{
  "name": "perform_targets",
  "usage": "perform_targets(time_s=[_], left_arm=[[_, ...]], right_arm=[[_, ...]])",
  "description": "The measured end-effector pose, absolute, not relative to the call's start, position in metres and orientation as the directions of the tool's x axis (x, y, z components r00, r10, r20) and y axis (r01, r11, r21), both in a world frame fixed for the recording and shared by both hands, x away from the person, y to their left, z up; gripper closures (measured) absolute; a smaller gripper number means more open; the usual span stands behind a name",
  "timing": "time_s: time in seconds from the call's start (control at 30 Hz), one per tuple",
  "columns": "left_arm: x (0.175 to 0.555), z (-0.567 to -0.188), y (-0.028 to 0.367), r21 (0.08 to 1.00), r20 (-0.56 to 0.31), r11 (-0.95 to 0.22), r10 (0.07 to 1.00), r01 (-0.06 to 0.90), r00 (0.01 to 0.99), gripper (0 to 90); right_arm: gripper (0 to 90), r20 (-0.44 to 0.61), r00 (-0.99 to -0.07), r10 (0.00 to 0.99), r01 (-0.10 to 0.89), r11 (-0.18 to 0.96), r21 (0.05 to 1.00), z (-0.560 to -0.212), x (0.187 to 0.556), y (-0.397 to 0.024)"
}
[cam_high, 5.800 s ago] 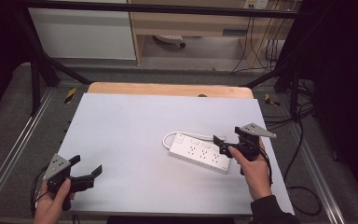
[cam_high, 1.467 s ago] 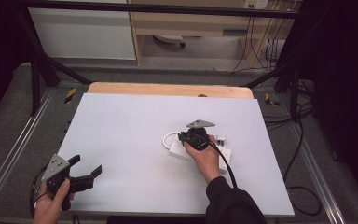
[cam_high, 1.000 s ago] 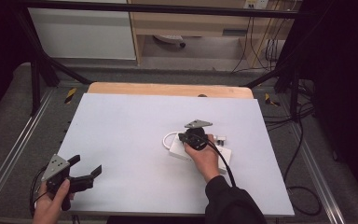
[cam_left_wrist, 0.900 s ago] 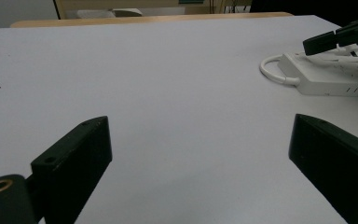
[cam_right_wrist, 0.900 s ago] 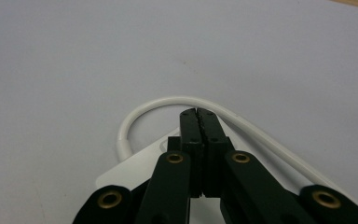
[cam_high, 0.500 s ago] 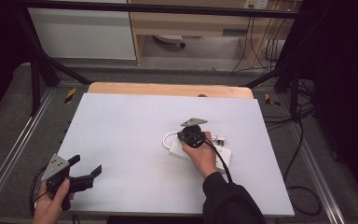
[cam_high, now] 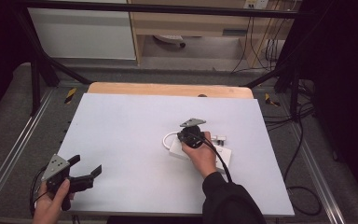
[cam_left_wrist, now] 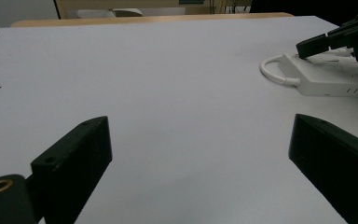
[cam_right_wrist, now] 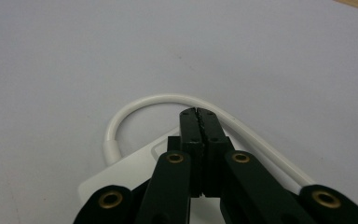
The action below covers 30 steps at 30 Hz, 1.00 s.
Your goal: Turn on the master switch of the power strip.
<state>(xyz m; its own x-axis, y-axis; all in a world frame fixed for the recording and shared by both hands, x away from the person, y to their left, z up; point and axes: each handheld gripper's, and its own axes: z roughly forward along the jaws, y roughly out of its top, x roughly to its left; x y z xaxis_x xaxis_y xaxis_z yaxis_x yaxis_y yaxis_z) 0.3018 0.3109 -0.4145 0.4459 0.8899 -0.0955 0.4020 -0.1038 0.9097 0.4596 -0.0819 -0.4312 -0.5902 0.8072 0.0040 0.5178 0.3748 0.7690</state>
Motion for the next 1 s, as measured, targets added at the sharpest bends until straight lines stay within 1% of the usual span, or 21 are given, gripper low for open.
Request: perform_targets(time_s=[1.0], left_arm=[[0.3012,-0.414,0.3107,0.91,-0.093,-0.106,0.89,0.401,0.446,5.8]], right_arm=[[90.0,-0.033,-0.595,0.803,0.5,0.402,0.767,-0.4331,0.4565,-0.0792]])
